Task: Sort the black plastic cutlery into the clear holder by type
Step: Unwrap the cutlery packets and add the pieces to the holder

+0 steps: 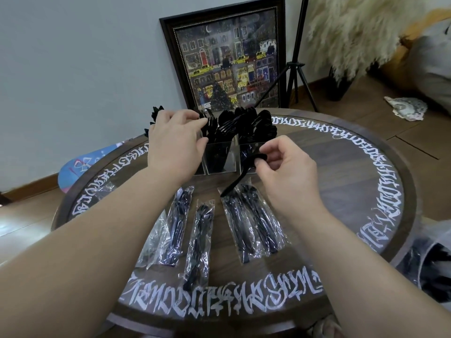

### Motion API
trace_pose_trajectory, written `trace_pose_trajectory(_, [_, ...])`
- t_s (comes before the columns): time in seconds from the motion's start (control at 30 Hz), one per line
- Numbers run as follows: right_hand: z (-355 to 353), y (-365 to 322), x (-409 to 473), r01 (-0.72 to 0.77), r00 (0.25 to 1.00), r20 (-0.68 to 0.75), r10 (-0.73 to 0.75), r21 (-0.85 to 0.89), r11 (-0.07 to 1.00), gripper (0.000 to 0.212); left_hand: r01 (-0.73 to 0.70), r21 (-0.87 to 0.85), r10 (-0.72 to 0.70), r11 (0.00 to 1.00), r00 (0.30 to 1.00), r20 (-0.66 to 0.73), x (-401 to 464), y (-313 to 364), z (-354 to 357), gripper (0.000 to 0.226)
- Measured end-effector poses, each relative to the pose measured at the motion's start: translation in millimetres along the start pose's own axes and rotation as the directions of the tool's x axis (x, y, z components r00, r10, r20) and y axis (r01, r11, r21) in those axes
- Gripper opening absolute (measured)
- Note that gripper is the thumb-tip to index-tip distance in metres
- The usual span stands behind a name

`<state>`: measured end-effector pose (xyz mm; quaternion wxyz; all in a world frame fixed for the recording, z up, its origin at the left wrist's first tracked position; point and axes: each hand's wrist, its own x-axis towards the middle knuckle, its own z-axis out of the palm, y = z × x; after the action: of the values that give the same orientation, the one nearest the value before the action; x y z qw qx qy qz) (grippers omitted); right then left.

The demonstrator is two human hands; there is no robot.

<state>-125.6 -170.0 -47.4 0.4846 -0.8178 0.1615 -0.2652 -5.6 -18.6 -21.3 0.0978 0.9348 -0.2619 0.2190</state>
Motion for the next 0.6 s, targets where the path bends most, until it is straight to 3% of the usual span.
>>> trace_pose_trajectory(0.07, [-2,0,0,-0.006,1.0,-0.005,0.006,0.0,1.0,0.014,-0.068,-0.133,0.061,0.989,0.996,-0.058,-10,8,-9,0.03])
trace_pose_trajectory(0.2, [-6,1,-2,0.006,1.0,-0.001,-0.006,-0.03,1.0,0.011,-0.188,-0.401,0.241,0.897,0.967,0.087,-38,33,-17,0.025])
trace_pose_trajectory(0.27, [-9,2,-3,0.023,1.0,-0.003,-0.023,-0.027,0.999,0.011,-0.203,-0.481,0.273,0.853,0.959,0.08,-47,42,-13,0.025])
trace_pose_trajectory(0.43, [-13,2,-5,0.058,0.998,0.009,-0.059,0.035,0.998,0.019,-0.122,-0.557,0.162,0.822,0.986,0.024,-47,52,-10,0.017])
trace_pose_trajectory(0.6, [-16,0,-6,0.026,0.999,0.023,-0.03,0.144,0.989,0.022,-0.067,-0.466,-0.032,0.882,0.979,-0.203,-19,46,-36,0.009])
